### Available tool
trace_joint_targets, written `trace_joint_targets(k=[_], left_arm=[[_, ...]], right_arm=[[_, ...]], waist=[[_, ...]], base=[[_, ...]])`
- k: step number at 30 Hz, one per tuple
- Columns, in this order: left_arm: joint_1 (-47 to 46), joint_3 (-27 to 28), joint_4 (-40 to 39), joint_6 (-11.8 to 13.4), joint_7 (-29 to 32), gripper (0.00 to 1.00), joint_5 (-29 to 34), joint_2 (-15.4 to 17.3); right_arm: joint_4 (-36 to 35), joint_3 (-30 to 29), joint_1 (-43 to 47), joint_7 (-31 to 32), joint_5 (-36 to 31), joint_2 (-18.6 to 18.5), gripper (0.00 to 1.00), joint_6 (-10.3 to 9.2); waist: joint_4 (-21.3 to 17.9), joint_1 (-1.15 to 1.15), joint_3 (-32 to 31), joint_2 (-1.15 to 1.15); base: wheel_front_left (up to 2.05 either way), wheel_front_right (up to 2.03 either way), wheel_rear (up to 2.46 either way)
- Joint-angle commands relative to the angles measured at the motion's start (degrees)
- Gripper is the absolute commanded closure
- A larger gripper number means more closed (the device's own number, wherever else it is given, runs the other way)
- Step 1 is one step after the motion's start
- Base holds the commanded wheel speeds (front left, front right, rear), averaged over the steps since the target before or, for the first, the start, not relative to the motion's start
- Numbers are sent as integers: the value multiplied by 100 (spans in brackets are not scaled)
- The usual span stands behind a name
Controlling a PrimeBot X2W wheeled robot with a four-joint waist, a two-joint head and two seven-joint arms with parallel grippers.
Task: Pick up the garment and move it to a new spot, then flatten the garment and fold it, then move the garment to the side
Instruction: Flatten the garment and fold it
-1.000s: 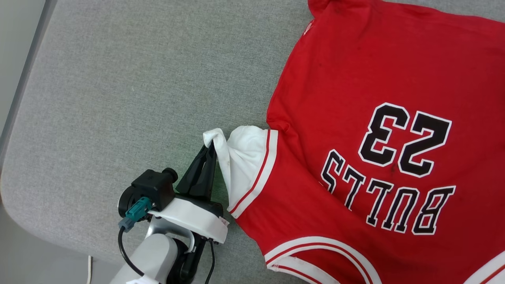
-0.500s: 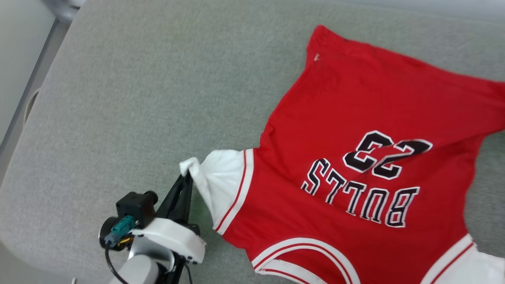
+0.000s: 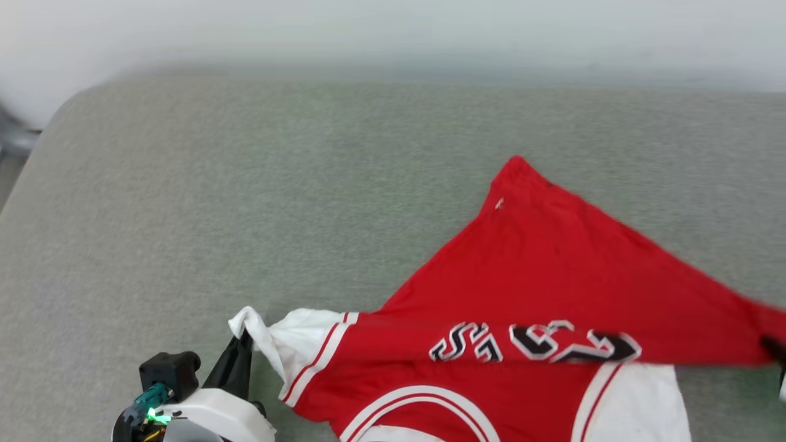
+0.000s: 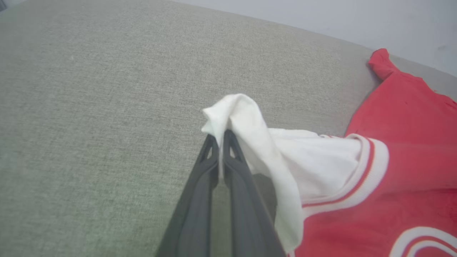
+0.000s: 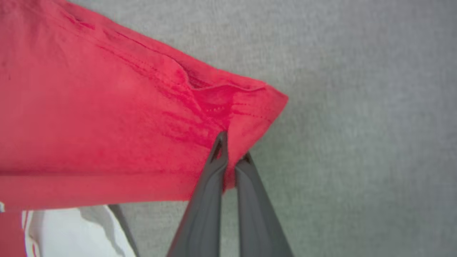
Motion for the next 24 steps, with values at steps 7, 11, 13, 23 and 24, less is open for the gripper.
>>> trace_joint_targets(k=[7, 11, 13, 23, 24], left_arm=[[277, 94, 20, 26, 68, 100, -184, 95], [335, 106, -2, -6, 123, 100, -274, 129], [351, 93, -16, 4, 161, 100, -264, 155], [-124, -116, -238, 30, 228, 100, -75, 79], [-182, -142, -257, 27, 227, 100, -48, 60]], right_arm=[[-792, -823, 1831, -175, -180, 1101, 100, -10], [-1056, -1142, 2473, -187, -263, 1896, 100, -10], [-1145, -1269, 2631, -261, -339, 2133, 100, -10], [-1510, -580, 1164, -2418, -366, 1343, 0, -7], [-1420, -461, 973, -2390, -319, 1231, 0, -7]], waist=[[-471, 1, -338, 0], [-551, 1, -390, 0], [-562, 1, -393, 0], [-339, 1, -59, 0], [-290, 1, -6, 0]], base=[[0, 0, 0], [0, 0, 0], [0, 0, 0], [0, 0, 0], [0, 0, 0]])
